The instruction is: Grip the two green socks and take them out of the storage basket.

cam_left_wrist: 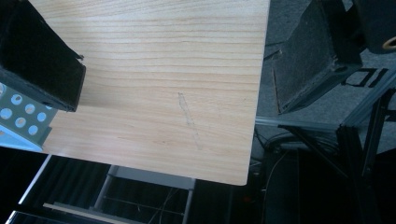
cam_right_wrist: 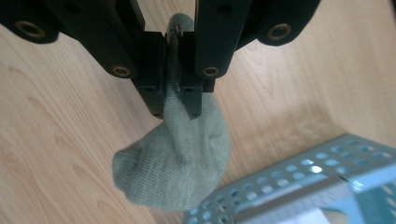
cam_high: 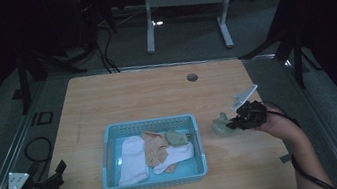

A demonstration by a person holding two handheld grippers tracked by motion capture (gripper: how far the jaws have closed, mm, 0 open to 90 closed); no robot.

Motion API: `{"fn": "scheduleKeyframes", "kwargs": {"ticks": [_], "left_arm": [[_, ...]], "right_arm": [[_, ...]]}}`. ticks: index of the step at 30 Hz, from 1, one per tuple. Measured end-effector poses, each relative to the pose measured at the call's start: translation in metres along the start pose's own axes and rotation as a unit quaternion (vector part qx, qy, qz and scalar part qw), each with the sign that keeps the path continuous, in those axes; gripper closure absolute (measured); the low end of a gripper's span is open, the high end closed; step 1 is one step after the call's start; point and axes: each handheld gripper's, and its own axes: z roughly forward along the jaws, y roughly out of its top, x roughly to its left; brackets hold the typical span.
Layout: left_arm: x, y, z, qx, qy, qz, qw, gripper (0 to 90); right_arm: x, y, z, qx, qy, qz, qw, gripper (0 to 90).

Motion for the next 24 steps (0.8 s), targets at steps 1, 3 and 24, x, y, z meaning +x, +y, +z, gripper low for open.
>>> {"fn": "scheduleKeyframes", "kwargs": {"ticks": [1,3,24], "left_arm": [[0.0,0.0,0.0,0.0,0.0,0.0,1.0,2.4],[0.0,0.0,0.0,0.0,0.0,0.0,1.0,2.4],[0.0,0.0,0.0,0.001,0.0,-0.001,1.0,2.4]], "right_arm": [[-0.001,-0.002,0.002,-0.001,0.0,0.006,1.0,83.9],[-0.002,-0.009,0.008,-0.001,0.004,0.011,0.9999,83.8],[-0.014,-0.036,0.037,0.013,0.006,0.07,0.9974,58.5]]}}
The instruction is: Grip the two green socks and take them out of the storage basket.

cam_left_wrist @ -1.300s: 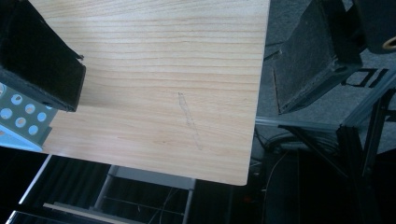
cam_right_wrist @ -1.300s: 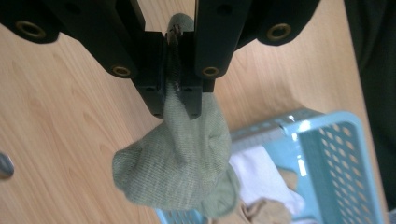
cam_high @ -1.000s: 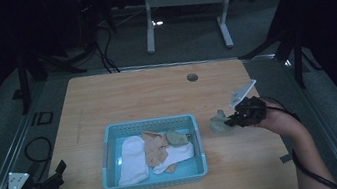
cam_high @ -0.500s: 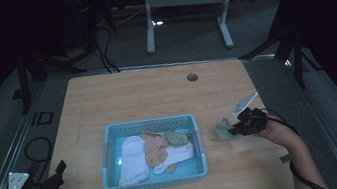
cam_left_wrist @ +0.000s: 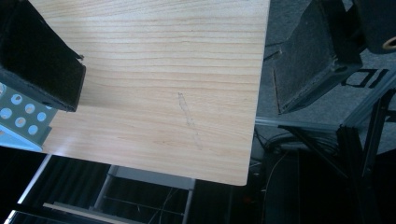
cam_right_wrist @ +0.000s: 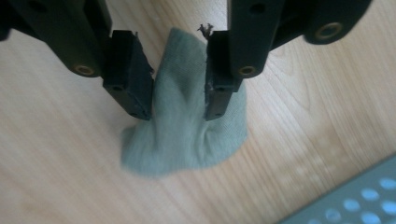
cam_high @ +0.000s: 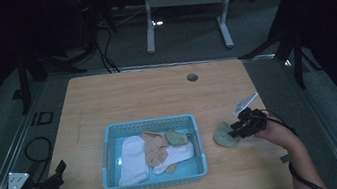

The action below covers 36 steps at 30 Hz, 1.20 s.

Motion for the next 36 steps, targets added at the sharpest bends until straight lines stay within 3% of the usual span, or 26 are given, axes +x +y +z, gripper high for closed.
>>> {"fn": "scheduleKeyframes", "kwargs": {"ticks": [10,19,36], "left_arm": [[0.0,0.0,0.0,0.0,0.0,0.0,1.0,2.4],[0.0,0.0,0.0,0.0,-0.001,0.0,1.0,2.4],[0.0,0.0,0.0,0.0,-0.002,0.0,1.0,2.4]], "right_arm": [[0.011,0.022,-0.025,-0.005,0.002,-0.028,0.9996,48.9],[0.024,0.049,-0.038,-0.011,0.016,-0.056,0.9982,48.0],[0.052,0.104,-0.035,0.006,0.048,-0.111,0.9926,47.2]]}}
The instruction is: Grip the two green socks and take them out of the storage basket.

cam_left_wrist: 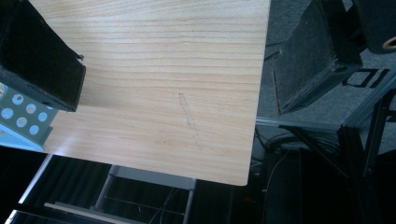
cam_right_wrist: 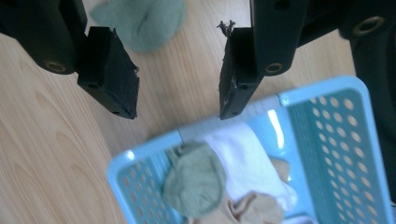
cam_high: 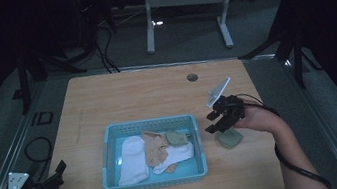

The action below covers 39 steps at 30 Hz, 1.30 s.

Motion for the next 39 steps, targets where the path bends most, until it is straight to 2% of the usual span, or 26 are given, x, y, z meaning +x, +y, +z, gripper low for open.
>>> {"fn": "scheduleKeyframes", "kwargs": {"ticks": [9,14,20,23,28,39], "left_arm": [[0.0,0.0,0.0,-0.001,-0.001,0.0,1.0,2.4],[0.0,0.0,0.0,-0.001,-0.002,-0.001,1.0,2.4],[0.001,0.0,0.0,-0.002,-0.002,-0.002,1.0,2.4],[0.001,0.0,0.0,-0.002,-0.003,-0.002,1.0,2.4],[0.001,0.0,0.0,-0.003,-0.003,-0.002,1.0,2.4],[0.001,0.0,-0.001,-0.003,-0.003,-0.001,1.0,2.4]], "right_arm": [[0.011,0.029,0.016,0.006,0.012,-0.028,0.9995,46.8],[0.014,0.044,0.035,0.008,0.028,-0.042,0.9987,46.8],[0.015,0.056,0.06,0.02,0.033,-0.048,0.9981,43.0],[0.014,0.059,0.07,0.02,0.04,-0.048,0.9979,43.0],[0.013,0.063,0.088,0.024,0.036,-0.047,0.998,43.4],[0.011,0.065,0.111,0.051,0.026,-0.045,0.9973,41.6]]}}
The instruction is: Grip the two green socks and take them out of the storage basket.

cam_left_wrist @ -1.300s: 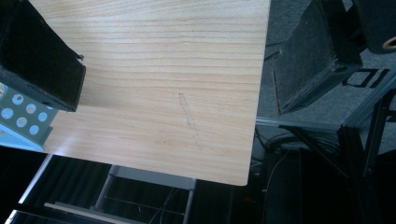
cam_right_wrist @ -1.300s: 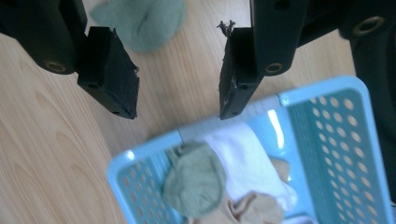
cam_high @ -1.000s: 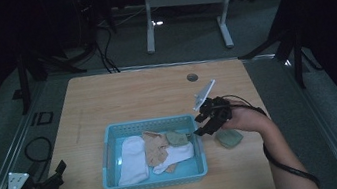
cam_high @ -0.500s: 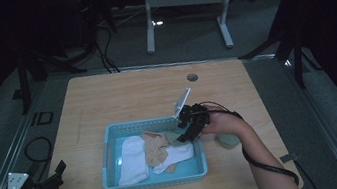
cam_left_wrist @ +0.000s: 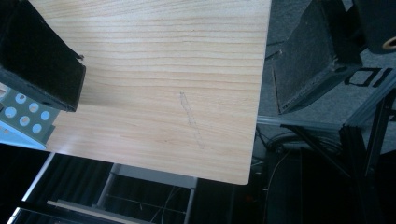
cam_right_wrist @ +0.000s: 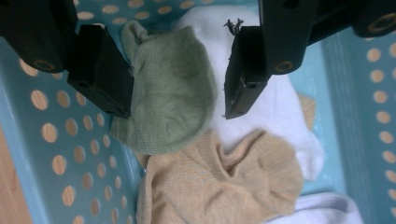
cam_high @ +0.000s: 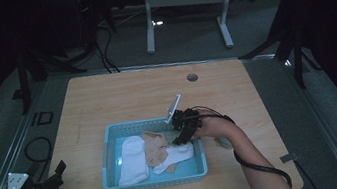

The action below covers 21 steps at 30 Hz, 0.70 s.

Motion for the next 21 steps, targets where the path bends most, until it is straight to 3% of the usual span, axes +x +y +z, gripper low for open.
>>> {"fn": "scheduleKeyframes", "kwargs": {"ticks": [6,14,17,19,21], "left_arm": [[0.0,0.0,0.0,0.0,0.0,0.0,1.0,2.4],[0.0,0.0,0.0,0.001,0.0,0.0,1.0,2.4],[0.0,0.0,0.0,0.001,0.0,0.0,1.0,2.4],[0.0,0.0,0.0,0.001,0.0,0.0,1.0,2.4],[0.0,0.0,0.0,0.001,0.0,0.0,1.0,2.4]], "right_arm": [[0.001,0.003,0.011,0.014,0.001,-0.003,0.9999,40.3],[0.004,0.006,0.02,0.036,-0.01,-0.014,0.9992,53.1],[0.007,0.007,0.02,0.042,-0.017,-0.023,0.9987,70.0],[0.008,0.008,0.016,0.036,-0.022,-0.029,0.9987,87.2],[0.01,0.008,0.01,0.022,-0.019,-0.029,0.9992,88.1]]}}
